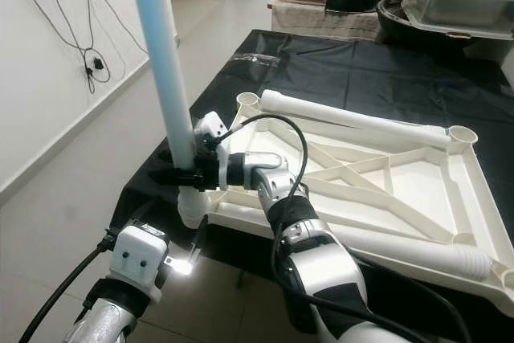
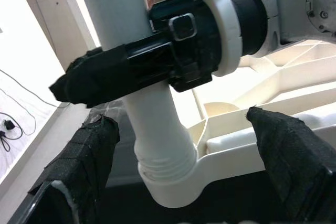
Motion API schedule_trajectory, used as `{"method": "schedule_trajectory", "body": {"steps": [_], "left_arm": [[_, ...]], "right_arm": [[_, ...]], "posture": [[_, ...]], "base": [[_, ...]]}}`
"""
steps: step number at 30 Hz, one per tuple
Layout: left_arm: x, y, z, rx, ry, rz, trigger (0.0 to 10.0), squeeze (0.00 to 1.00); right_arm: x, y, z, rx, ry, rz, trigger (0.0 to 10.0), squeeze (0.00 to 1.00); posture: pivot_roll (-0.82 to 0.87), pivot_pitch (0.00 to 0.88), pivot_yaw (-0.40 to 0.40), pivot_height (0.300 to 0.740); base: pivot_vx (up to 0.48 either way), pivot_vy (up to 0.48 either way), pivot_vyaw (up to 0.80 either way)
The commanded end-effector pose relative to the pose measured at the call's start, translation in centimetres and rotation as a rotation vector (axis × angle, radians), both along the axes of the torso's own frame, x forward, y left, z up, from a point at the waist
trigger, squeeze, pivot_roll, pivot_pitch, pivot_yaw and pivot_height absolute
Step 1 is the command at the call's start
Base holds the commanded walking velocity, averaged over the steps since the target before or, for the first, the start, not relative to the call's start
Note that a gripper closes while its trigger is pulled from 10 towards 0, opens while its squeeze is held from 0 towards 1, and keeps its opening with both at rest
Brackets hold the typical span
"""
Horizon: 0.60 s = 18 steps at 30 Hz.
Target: Building children table
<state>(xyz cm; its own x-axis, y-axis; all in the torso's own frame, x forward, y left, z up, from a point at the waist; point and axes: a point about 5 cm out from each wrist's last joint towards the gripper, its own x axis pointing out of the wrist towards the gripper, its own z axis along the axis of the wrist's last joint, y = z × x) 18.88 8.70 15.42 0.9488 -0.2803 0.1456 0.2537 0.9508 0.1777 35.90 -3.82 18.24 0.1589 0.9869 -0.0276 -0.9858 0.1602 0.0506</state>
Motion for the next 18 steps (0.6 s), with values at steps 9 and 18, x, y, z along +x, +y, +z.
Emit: {"method": "schedule_trajectory", "body": {"steps": [9,18], "left_arm": [[0.0,0.1,-0.1,0.003,0.004,0.011,10.0,0.0],[0.1,0.2,-0.1,0.008,0.005,0.003,10.0,0.0]], "right_arm": [[2.3,-1.5,-2.8,-0.077,0.038,-0.692,0.0,0.0],[1.5,-5.7,-4.4,-0.047,0.116,-1.478,0.0,0.0]], "posture": [[0.03,0.07,-0.006,0.74],[0.03,0.066,0.005,0.74]], "base": [[0.0,0.0,0.0],[0.0,0.0,0.0]]}}
